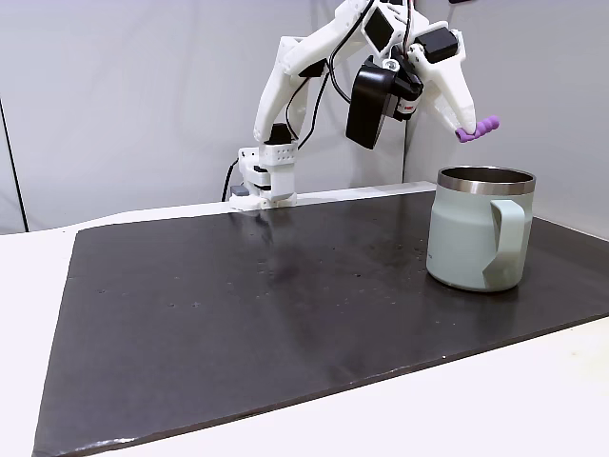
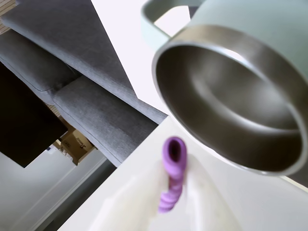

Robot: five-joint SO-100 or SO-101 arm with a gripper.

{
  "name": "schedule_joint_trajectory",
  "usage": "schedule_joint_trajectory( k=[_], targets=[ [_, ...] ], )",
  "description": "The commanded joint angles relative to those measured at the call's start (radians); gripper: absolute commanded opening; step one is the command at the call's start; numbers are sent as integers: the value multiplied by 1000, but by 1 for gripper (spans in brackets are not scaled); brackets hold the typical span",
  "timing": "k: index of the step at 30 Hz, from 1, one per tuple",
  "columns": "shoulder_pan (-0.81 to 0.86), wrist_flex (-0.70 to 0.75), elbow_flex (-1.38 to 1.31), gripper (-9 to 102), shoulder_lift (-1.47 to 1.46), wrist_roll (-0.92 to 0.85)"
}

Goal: Grasp a pengrip and put it in the cup.

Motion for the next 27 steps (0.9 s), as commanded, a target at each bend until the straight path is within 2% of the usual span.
schedule_joint_trajectory(
  k=[1, 5, 27],
  targets=[
    [0, 20, -80, 14, 28, 20],
    [2, 52, -84, 20, 44, 46],
    [-12, 80, -81, 19, 74, 44]
  ],
)
